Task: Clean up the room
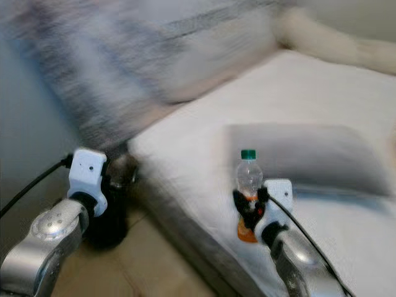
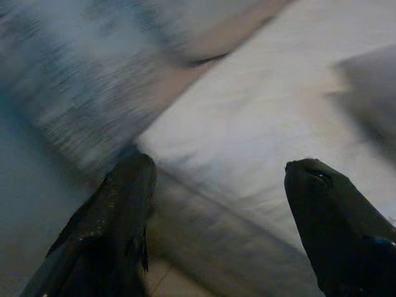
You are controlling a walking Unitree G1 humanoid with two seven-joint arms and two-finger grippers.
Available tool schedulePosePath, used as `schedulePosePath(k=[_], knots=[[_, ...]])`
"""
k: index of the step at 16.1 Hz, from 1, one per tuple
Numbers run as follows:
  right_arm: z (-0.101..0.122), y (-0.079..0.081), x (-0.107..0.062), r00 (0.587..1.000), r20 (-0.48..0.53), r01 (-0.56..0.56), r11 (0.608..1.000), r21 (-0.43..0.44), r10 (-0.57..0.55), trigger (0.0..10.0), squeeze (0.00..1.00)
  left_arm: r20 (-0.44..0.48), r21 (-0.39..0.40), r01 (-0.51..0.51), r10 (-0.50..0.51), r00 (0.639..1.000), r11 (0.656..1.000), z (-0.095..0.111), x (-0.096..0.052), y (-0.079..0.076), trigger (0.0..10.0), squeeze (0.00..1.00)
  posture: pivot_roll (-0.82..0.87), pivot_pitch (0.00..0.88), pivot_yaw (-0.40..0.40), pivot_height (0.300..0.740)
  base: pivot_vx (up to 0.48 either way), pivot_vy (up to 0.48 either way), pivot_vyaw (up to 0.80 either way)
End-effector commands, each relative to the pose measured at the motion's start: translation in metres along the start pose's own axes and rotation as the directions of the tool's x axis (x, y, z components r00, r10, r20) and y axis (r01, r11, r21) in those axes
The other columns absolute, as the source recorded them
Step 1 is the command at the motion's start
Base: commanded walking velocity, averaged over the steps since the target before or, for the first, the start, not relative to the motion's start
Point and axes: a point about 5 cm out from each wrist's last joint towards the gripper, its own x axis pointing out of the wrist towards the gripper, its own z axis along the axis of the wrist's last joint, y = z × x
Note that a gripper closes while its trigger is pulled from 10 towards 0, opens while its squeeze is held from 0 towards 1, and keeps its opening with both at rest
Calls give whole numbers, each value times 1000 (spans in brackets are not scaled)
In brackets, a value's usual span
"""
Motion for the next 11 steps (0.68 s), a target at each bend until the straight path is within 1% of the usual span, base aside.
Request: schedulePosePath(k=[1,3,4,5,7,8,9,10,11], knots=[[8,-2,1,999,45,19,1000,-7,-19,10000,0,17,4,-27,27,1000,1000,2,0,2,10000,0,1,0,35,740,0,0,800],[9,-2,3,1000,30,-9,1000,-11,10,10000,0,33,11,-69,69,997,998,3,1,5,10000,0,11,0,22,740,0,0,800],[6,0,3,999,7,-42,999,-18,42,10000,0,42,14,-93,93,995,996,3,1,6,10000,0,14,0,17,740,0,0,800],[4,1,5,998,-9,-56,998,-39,56,10000,0,55,9,-93,92,994,996,4,0,5,10000,0,26,0,4,740,0,0,800],[4,3,9,998,-11,-57,998,-39,57,10000,0,75,3,-77,77,994,997,6,-2,2,10000,0,32,0,-2,740,0,0,725],[5,4,11,999,-7,-48,998,-38,48,10000,0,79,-3,-78,78,994,997,6,-2,2,10000,0,32,0,0,740,0,0,0],[5,4,12,999,-4,-38,999,-24,38,10000,0,79,0,-76,76,994,997,6,-2,2,10000,0,32,0,1,740,255,0,0],[4,3,13,1000,-1,-15,1000,11,15,10000,0,78,4,-73,72,994,997,6,-2,2,10000,0,30,0,5,740,270,0,0],[3,3,14,1000,-2,-11,1000,15,11,10000,0,77,10,-68,67,995,998,5,-2,3,10000,0,28,0,10,740,274,0,0]])
